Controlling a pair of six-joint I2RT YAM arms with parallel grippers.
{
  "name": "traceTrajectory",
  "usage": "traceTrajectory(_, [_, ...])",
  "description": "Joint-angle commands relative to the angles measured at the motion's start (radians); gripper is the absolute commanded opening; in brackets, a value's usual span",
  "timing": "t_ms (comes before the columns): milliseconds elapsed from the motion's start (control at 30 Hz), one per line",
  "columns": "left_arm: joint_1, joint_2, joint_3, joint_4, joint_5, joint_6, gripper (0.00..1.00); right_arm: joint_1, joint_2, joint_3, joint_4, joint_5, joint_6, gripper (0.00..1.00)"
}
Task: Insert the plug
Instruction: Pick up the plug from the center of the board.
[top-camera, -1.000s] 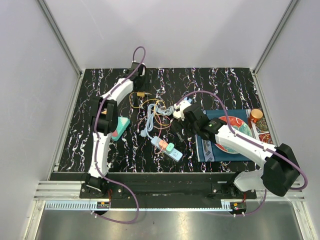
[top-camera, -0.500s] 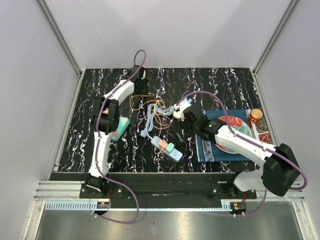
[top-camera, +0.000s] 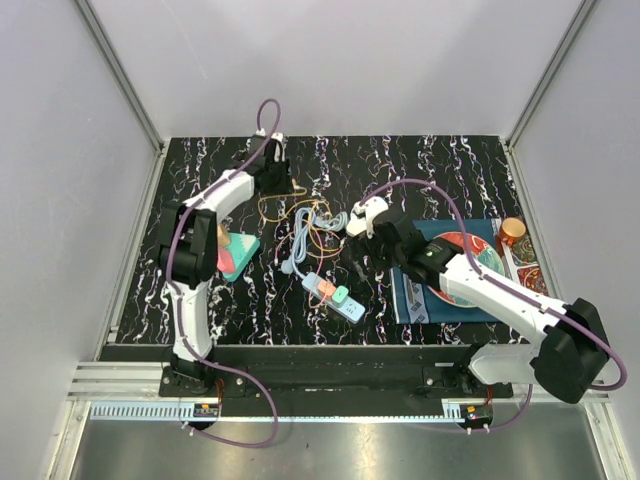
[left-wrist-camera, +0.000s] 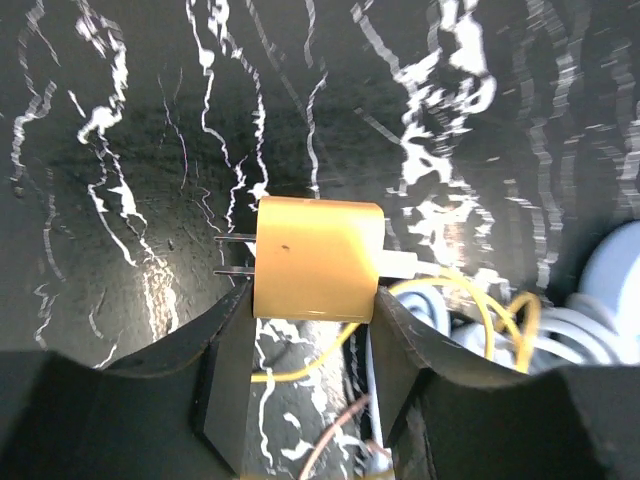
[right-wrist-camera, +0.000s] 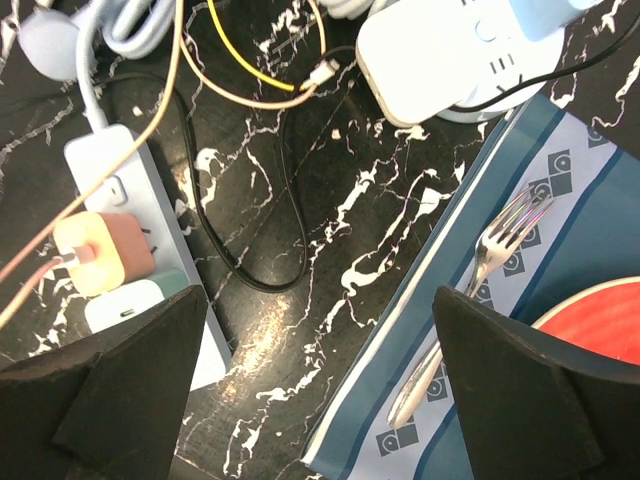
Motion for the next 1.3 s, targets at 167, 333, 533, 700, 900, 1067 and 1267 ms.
traceTrajectory(167, [-0.047,-0.445,-0.173,0.262,0.083,-0.09,0.16,-0.009,-0.078,0.165,0.034,0.052,0.096,1.0])
traceTrajectory(333, [-0.119,-0.588,-0.331,0.361,0.081,-0.173,0.16,-0.007,-0.072,0.305,0.015,0.031,0.103,1.0])
traceTrajectory(533, [-0.225,-0.749,-0.452,0.426,0.047,-0.237,0.16,-0.009,-0.035,0.448,0.012,0.042,0.195,0.96])
traceTrajectory(700, [-0.294,-0.818,-0.538,0.495,0.047,-0.296,0.15,-0.016,0.002,0.524,0.014,0.063,0.269,0.94])
traceTrajectory(900, [-0.351,-0.875,-0.621,0.624,0.038,-0.337,0.15,-0.044,0.04,0.554,0.015,0.045,0.386,0.88])
traceTrajectory(1067, [-0.377,-0.89,-0.662,0.702,0.021,-0.372,0.15,-0.068,0.055,0.521,0.061,-0.024,0.447,0.82])
traceTrajectory(1267, [-0.401,-0.87,-0.67,0.739,0.021,-0.388,0.16,-0.078,0.061,0.482,0.103,-0.069,0.478,0.78])
